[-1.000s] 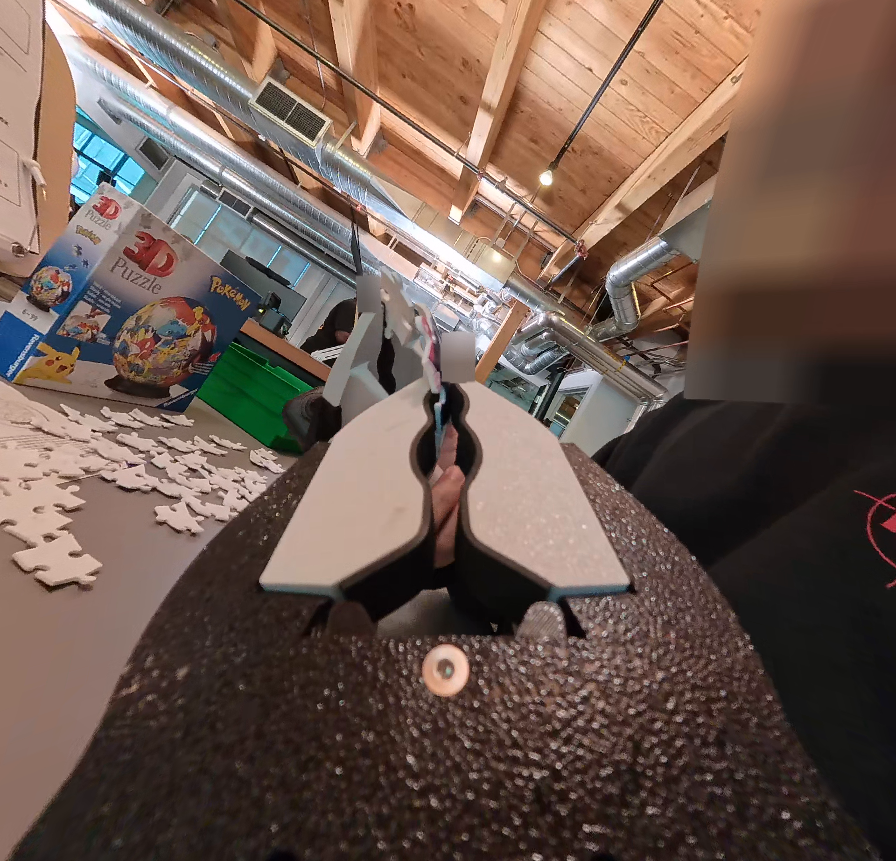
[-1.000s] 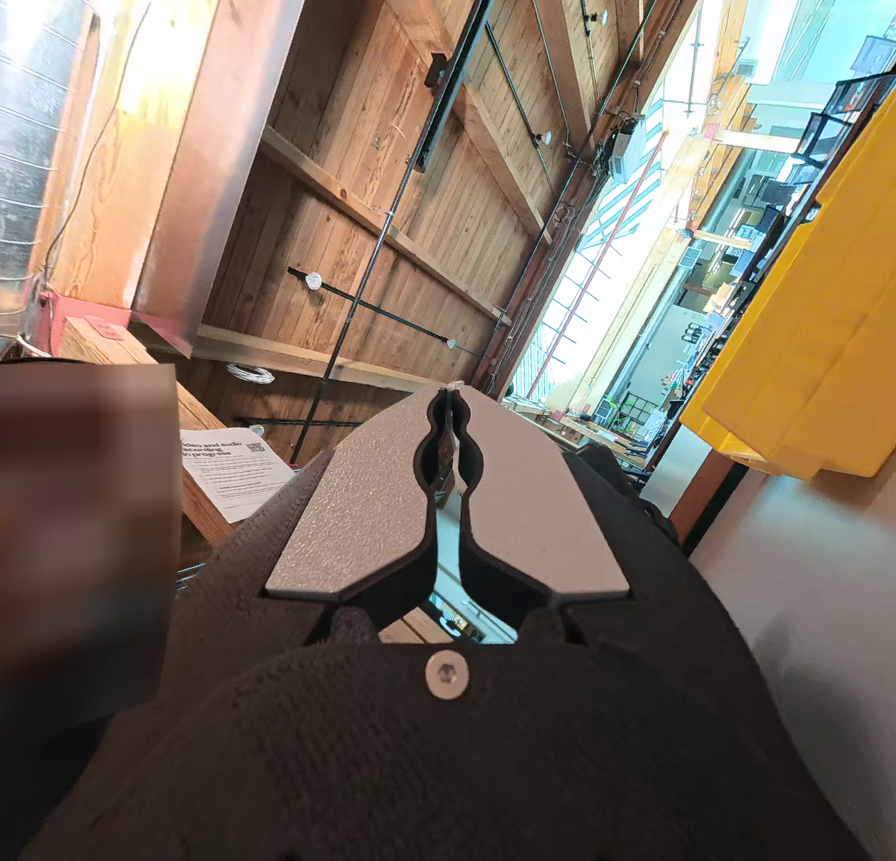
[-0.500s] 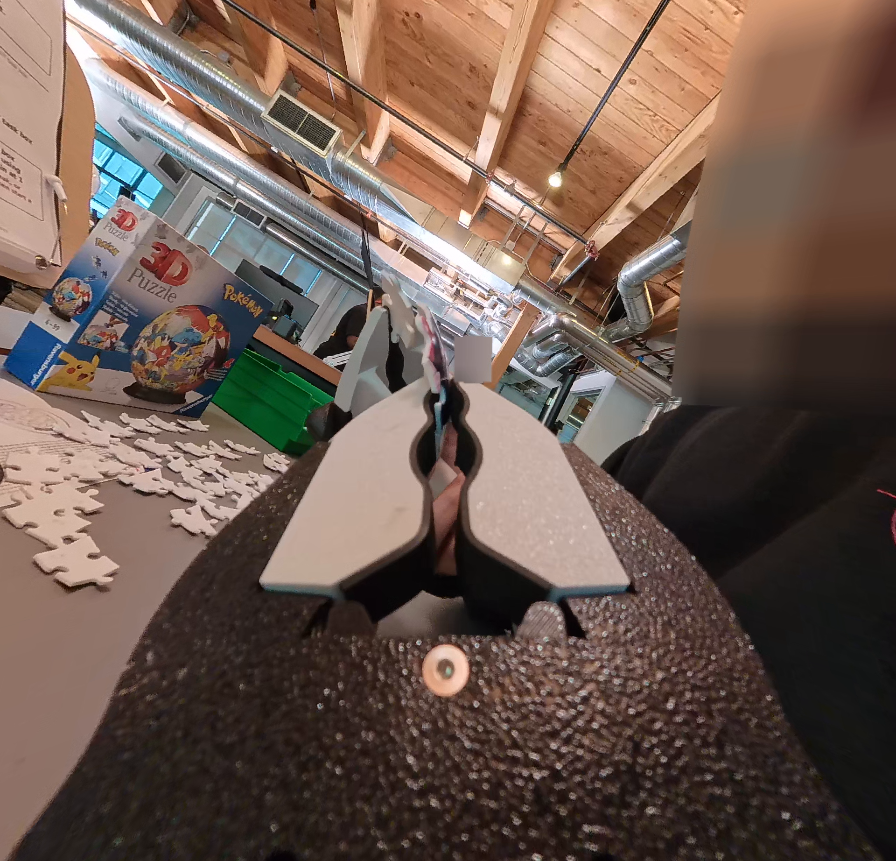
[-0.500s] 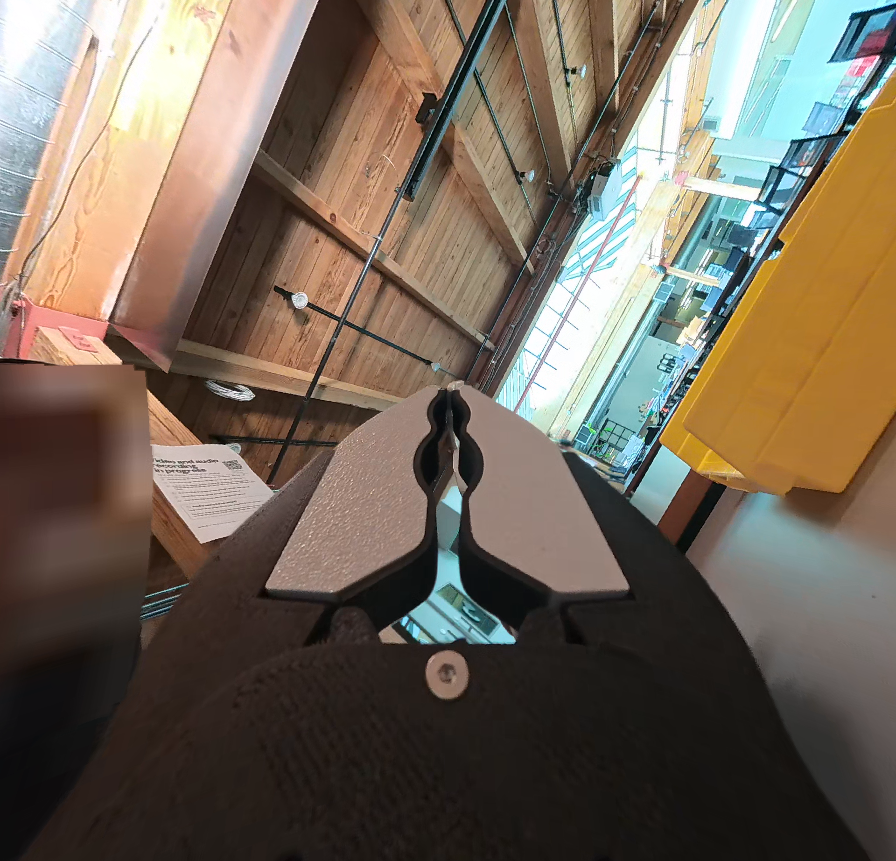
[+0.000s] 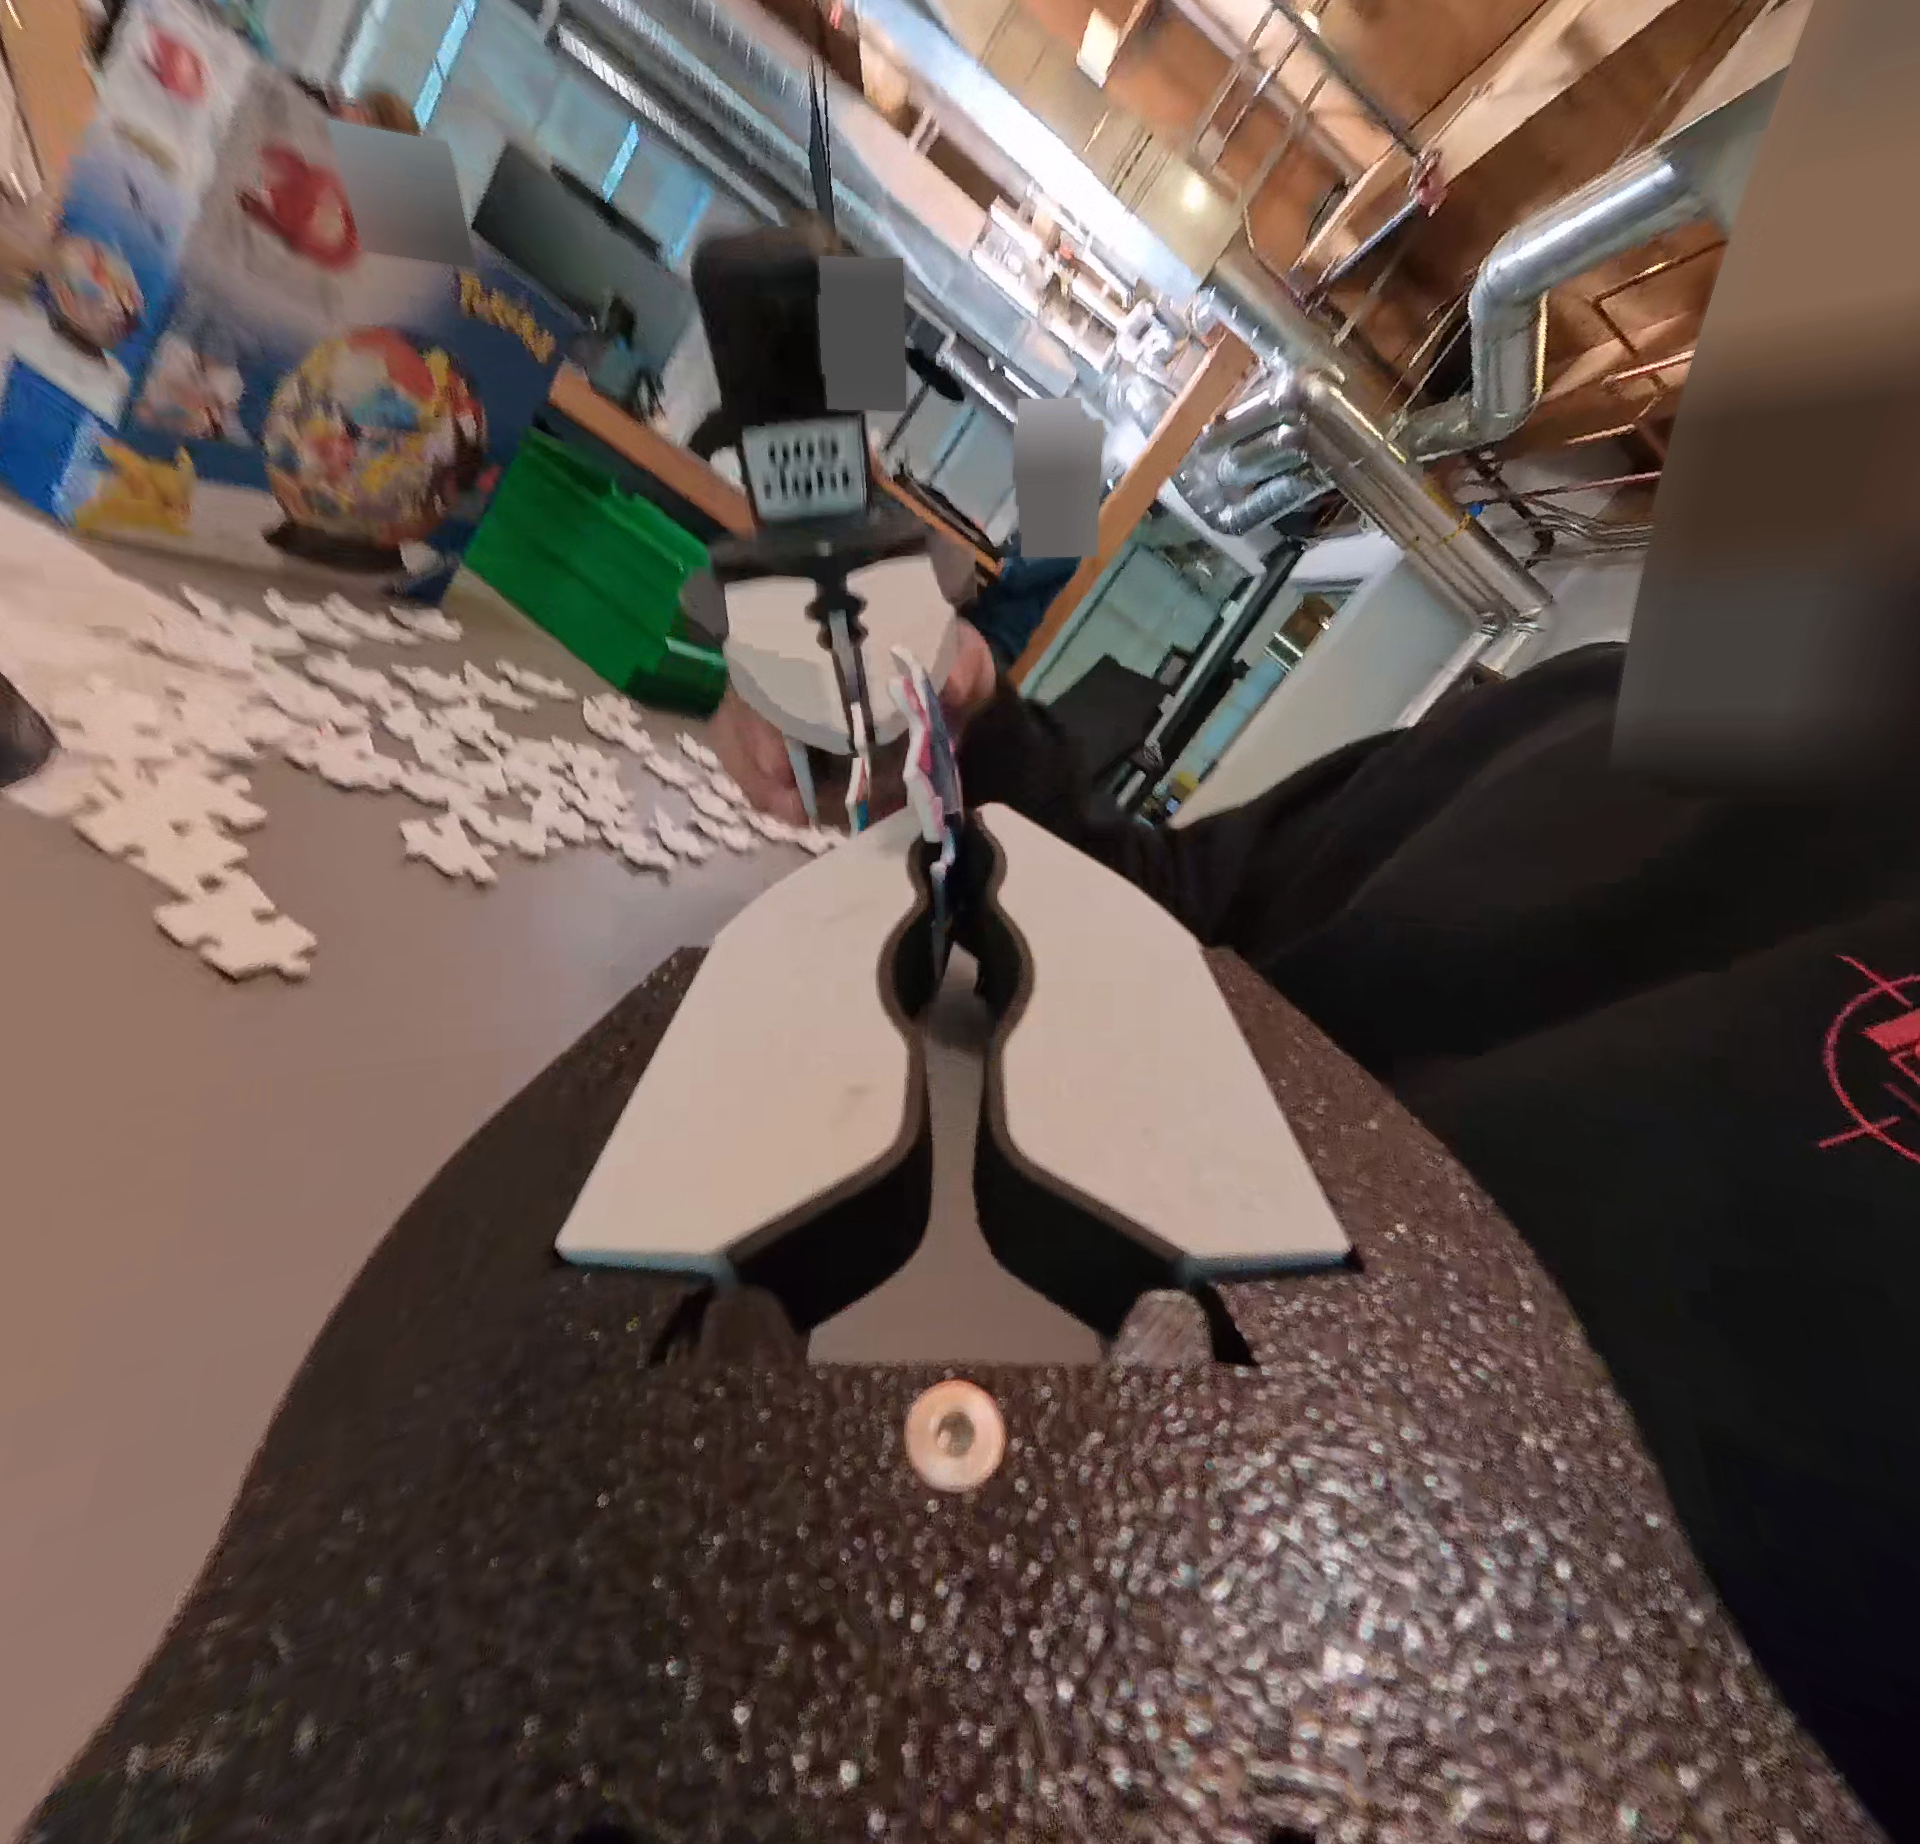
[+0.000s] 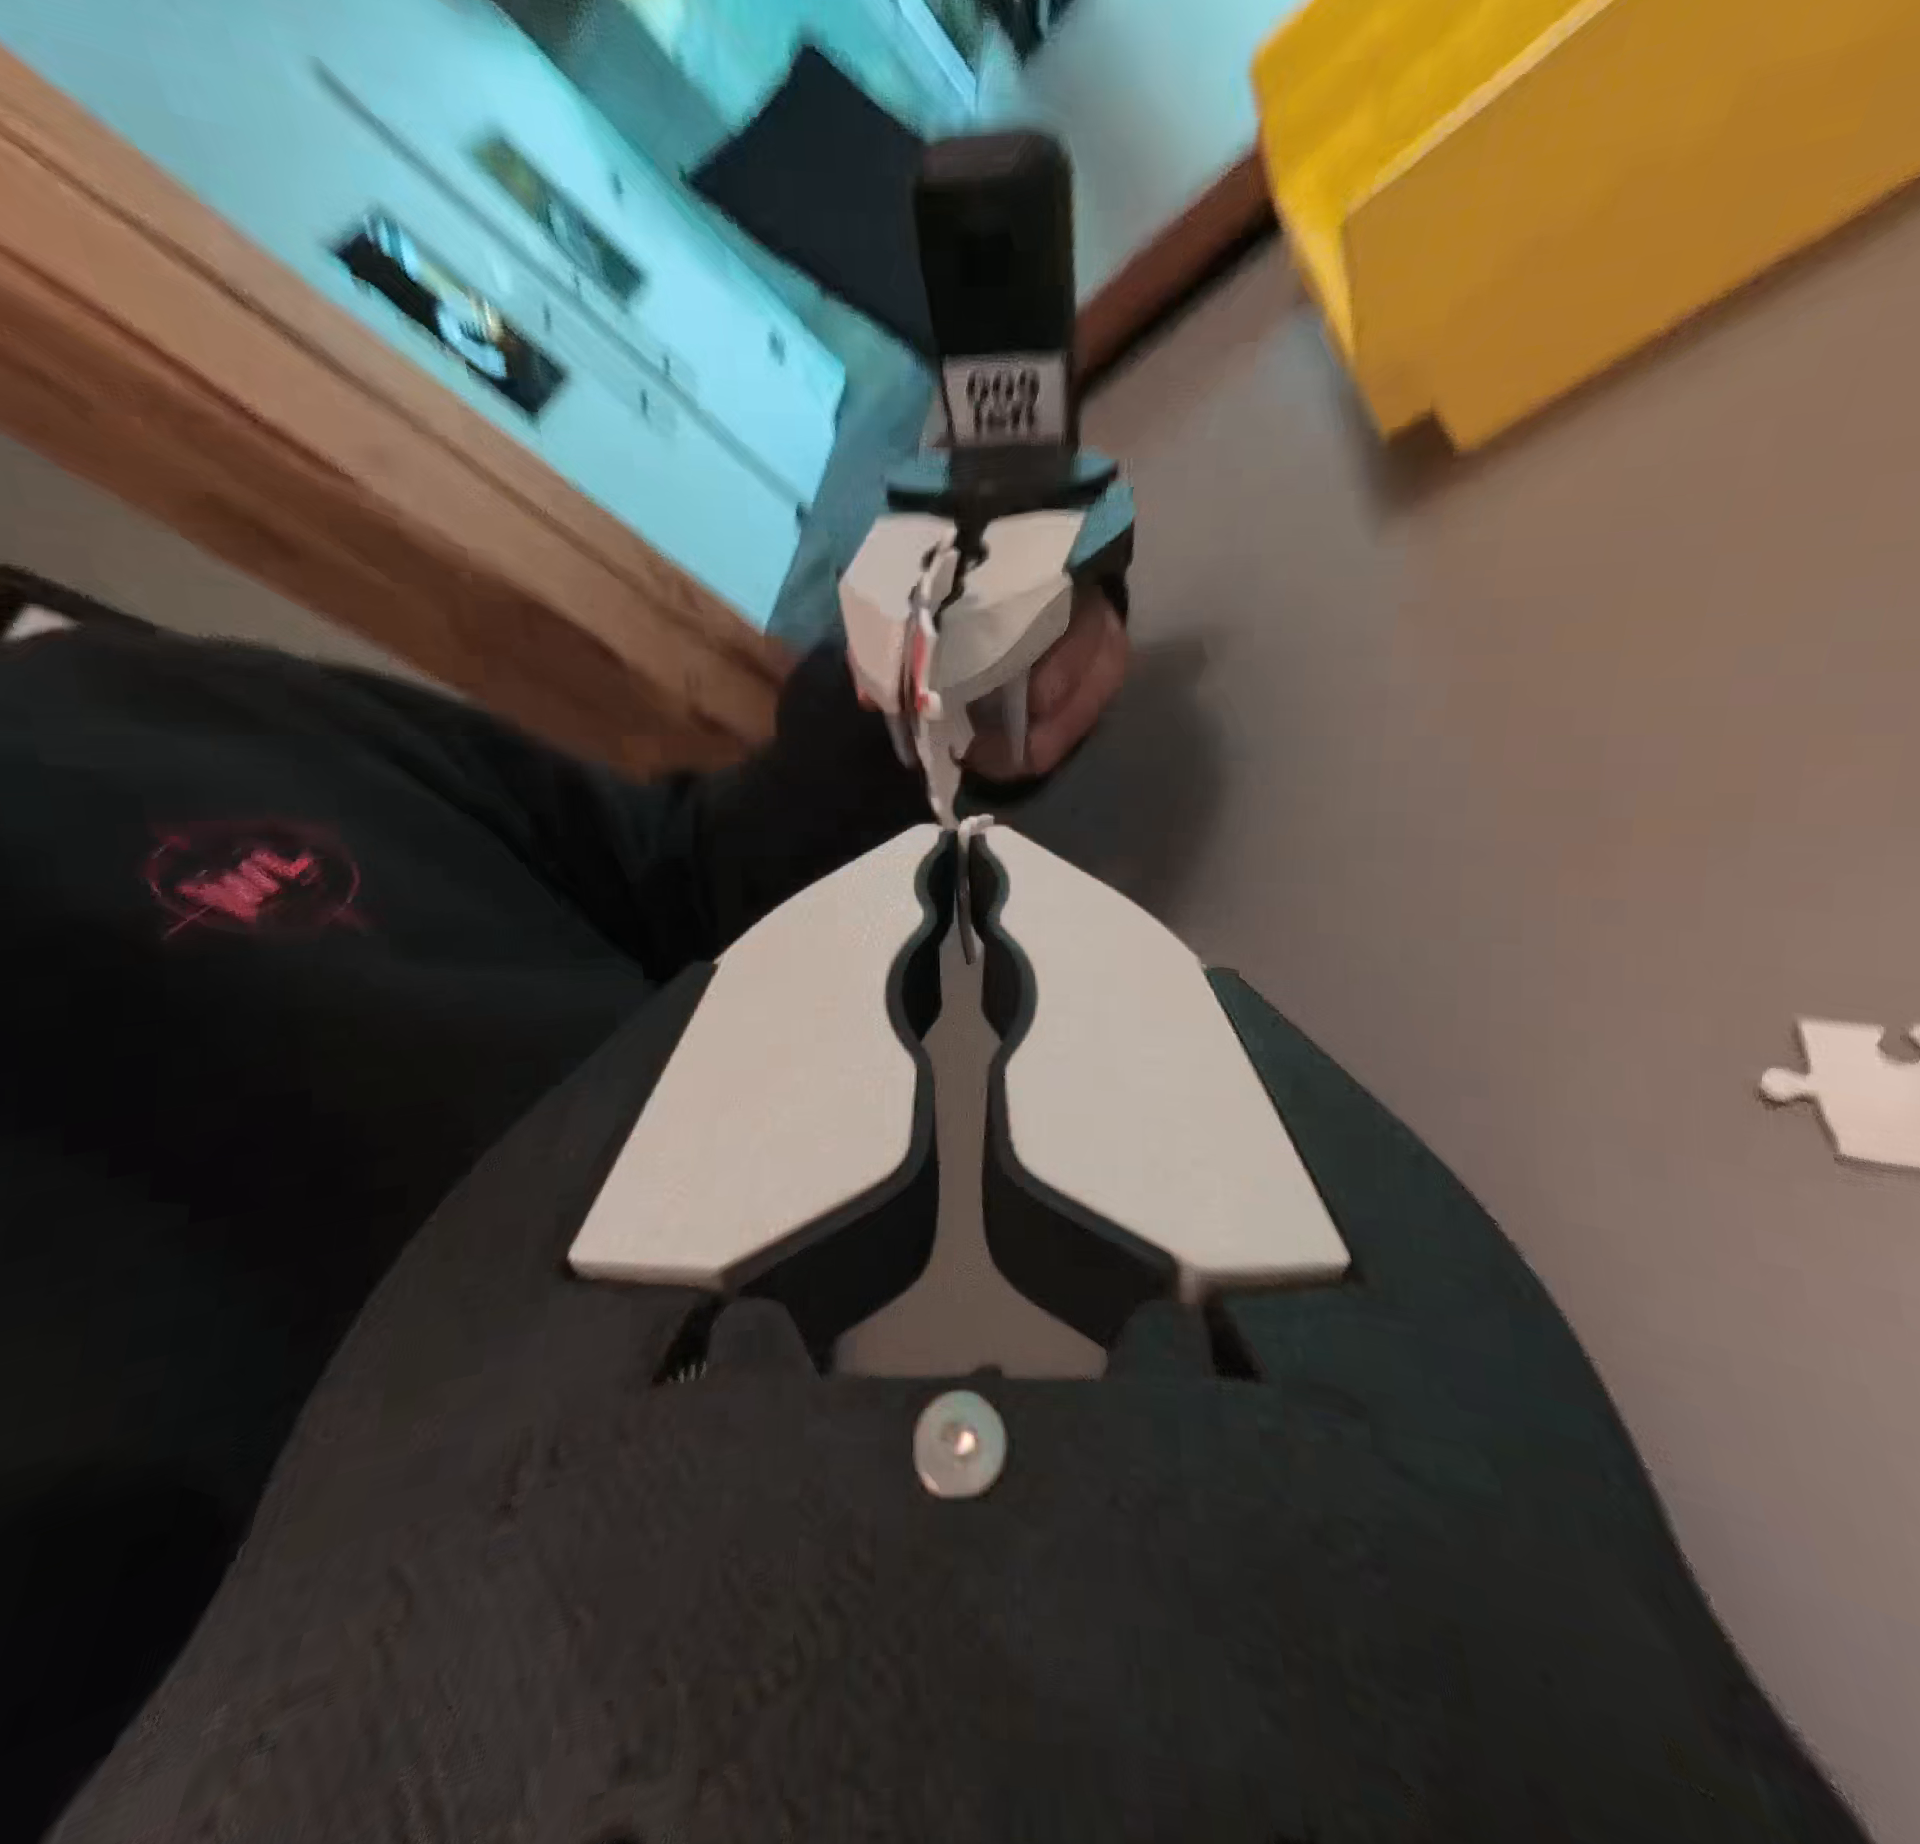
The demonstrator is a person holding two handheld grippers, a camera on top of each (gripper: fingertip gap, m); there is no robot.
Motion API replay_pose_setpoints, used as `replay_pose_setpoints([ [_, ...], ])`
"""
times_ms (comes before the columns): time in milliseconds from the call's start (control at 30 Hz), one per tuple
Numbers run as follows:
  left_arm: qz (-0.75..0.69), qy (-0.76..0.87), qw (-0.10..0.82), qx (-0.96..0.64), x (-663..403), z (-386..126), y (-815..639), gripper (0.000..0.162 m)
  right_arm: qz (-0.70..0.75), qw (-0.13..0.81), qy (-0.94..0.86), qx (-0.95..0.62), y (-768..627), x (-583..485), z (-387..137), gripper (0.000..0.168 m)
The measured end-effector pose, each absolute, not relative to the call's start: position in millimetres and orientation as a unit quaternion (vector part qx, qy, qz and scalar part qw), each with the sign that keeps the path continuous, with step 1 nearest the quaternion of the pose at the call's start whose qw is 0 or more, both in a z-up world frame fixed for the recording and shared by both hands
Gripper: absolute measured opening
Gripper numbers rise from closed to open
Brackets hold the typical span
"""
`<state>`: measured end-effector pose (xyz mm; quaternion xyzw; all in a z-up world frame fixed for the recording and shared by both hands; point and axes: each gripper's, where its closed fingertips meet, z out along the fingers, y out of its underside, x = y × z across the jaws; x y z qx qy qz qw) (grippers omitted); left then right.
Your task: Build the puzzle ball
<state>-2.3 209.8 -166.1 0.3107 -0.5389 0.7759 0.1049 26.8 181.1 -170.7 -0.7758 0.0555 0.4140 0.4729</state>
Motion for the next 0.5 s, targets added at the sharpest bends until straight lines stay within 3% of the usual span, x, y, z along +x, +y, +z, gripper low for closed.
replay_pose_setpoints([
  [200, 0.739, -0.573, 0.174, 0.310, -11, -184, 193, 0.001, 0.511, 0.318, -0.007, -0.799, 169, 13, -172, 0.003],
  [500, 0.728, -0.582, 0.205, 0.300, -19, -188, 188, 0.001, 0.539, 0.207, -0.042, -0.815, 169, 5, -181, 0.003],
])
